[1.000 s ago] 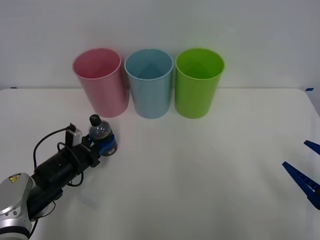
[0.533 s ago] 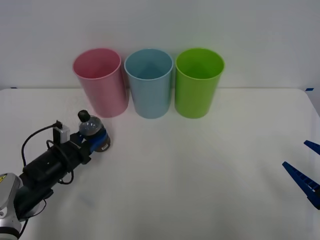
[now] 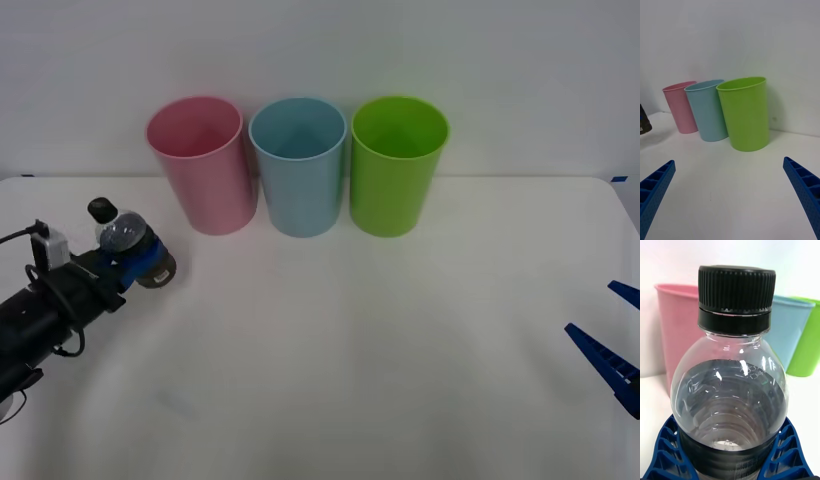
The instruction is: Grasp the object on the table and drop it into the matching bin: aluminum can to the light blue bin, PET bottle to the pink bin.
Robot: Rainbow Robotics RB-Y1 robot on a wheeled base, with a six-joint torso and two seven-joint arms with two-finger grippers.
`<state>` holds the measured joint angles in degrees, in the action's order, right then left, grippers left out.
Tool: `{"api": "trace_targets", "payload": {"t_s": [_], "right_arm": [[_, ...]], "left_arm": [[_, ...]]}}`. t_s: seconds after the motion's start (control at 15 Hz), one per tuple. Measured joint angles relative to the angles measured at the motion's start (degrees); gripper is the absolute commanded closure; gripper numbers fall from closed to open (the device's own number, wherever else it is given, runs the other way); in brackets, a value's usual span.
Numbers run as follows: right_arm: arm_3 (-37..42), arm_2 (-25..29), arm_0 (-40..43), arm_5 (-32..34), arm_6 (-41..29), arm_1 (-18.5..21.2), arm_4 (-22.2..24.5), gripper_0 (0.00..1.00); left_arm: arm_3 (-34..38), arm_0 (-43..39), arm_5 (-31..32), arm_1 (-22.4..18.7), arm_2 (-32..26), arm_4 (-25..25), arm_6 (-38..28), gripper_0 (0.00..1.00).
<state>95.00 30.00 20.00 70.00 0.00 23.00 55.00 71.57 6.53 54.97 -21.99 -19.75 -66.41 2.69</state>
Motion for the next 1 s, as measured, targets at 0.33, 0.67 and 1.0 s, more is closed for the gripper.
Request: {"api": "trace_targets", "payload": {"t_s": [0.33,0.67,1.0], "right_arm": [[0.00,0.00,0.00,0.00,0.00,0.00,0.00,0.00],[0.00,0.00,0.00,0.00,0.00,0.00,0.00,0.00],[0.00,0.00,0.00,0.00,0.00,0.00,0.00,0.00]], "left_arm": [[9.26,-1.10,0.73,-0.34,-3.11,0.31,-10.99,1.00],[19.30,-0.79,-1.00,-0.34,-3.92,-0.56,-23.03,1.00],[20.73,4.28,-2.95,-1.29,-5.76,-3.91,-27.55,1.00]]}}
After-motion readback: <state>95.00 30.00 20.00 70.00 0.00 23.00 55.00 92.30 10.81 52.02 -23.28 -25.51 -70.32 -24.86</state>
